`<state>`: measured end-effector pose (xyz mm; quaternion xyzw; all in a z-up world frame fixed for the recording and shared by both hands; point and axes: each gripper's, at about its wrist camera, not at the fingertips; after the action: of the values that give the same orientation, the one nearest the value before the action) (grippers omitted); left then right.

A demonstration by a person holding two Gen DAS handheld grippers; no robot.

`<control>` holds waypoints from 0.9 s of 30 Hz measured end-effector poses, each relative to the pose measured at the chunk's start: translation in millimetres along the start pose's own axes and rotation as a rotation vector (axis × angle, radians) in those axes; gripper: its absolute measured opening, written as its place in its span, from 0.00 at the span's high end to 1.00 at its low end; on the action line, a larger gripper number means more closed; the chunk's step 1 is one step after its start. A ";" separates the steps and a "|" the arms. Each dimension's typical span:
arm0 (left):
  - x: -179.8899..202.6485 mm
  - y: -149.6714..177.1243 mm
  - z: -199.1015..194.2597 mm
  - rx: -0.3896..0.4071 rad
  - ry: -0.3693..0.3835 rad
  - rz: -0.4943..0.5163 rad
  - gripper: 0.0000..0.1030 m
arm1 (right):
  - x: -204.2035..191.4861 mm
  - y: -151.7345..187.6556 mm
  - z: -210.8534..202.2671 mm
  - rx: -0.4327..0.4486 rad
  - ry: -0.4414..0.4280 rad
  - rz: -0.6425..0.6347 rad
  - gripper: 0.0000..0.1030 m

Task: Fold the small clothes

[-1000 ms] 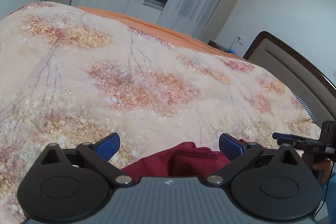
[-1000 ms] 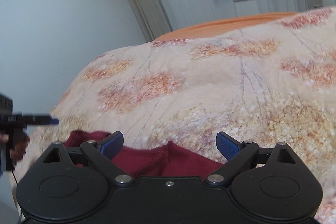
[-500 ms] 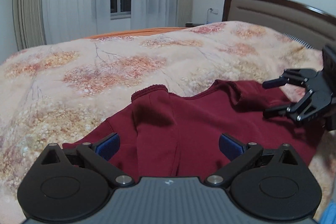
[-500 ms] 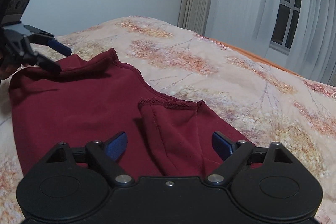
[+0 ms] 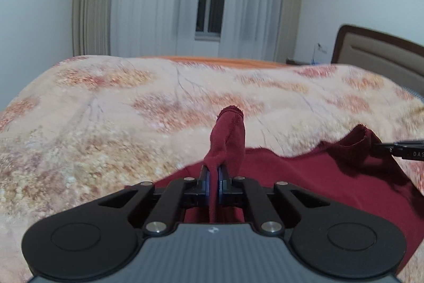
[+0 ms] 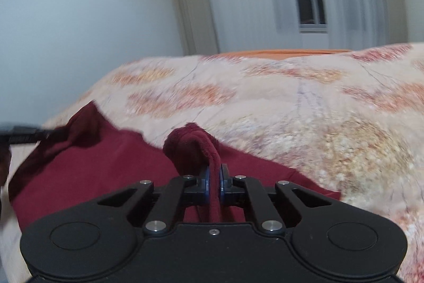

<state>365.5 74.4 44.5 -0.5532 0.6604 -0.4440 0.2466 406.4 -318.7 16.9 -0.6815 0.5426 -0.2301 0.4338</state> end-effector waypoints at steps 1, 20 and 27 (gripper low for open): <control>-3.8 -1.2 2.0 -0.005 -0.003 -0.013 0.95 | 7.0 -0.5 0.8 0.007 0.014 0.040 0.94; -74.1 26.0 8.5 -0.066 0.119 -0.329 0.41 | 60.6 28.2 20.3 -0.060 0.086 0.327 0.55; -42.3 41.5 -43.1 0.010 0.104 -0.264 0.15 | 27.0 37.7 -32.7 0.000 0.111 0.134 0.20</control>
<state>320.3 127.9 22.7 -0.6101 0.5915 -0.5041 0.1543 368.7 -356.5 -2.1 -0.6301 0.6101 -0.2379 0.4173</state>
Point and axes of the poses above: each gripper's, at about its wrist camera, not at the fingertips, and z roughly the way its jaws point, x to its right, y to its underside, and after that the axes turned 9 degrees about y, right-handed
